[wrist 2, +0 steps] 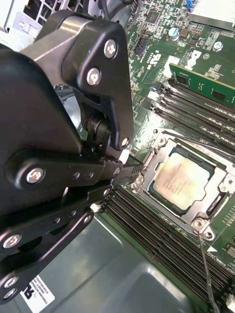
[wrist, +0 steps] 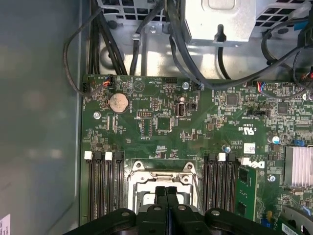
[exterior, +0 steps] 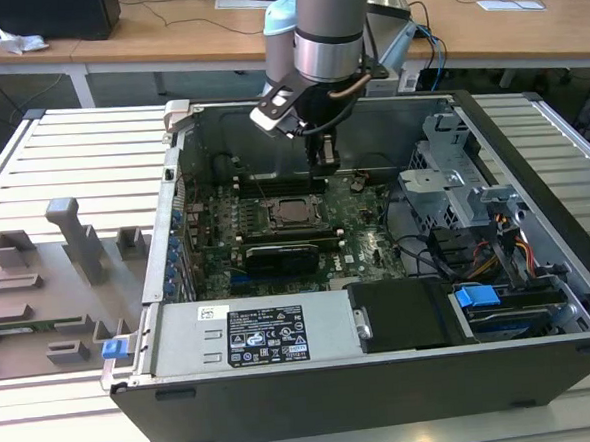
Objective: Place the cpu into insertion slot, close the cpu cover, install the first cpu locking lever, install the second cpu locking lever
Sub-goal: 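Close the cpu cover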
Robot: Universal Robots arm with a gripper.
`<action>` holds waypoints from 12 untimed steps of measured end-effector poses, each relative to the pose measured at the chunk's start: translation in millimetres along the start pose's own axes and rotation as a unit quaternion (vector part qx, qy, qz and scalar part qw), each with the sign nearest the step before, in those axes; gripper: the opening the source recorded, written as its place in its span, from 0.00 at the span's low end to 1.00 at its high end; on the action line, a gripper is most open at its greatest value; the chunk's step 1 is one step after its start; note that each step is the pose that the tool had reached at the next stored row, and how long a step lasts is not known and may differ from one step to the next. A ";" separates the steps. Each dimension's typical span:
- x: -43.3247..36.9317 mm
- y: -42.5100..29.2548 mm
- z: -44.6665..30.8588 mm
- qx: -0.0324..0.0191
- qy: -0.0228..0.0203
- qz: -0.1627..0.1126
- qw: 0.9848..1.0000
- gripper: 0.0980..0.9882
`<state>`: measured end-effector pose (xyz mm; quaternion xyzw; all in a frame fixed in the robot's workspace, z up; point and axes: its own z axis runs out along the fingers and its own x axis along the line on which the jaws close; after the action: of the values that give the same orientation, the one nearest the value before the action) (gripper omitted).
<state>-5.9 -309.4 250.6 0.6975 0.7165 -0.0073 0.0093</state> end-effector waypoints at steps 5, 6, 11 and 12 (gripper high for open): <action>0.1 -4.1 0.2 0.000 0.000 0.000 1.000 0.01; 0.1 -4.7 0.2 0.000 0.000 0.000 1.000 0.01; 0.3 -9.7 0.4 0.000 0.000 0.000 1.000 0.01; 0.3 -10.3 0.5 0.000 0.000 0.000 1.000 0.01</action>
<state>-16.2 -309.4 250.1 0.6974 0.7165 -0.0072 0.0093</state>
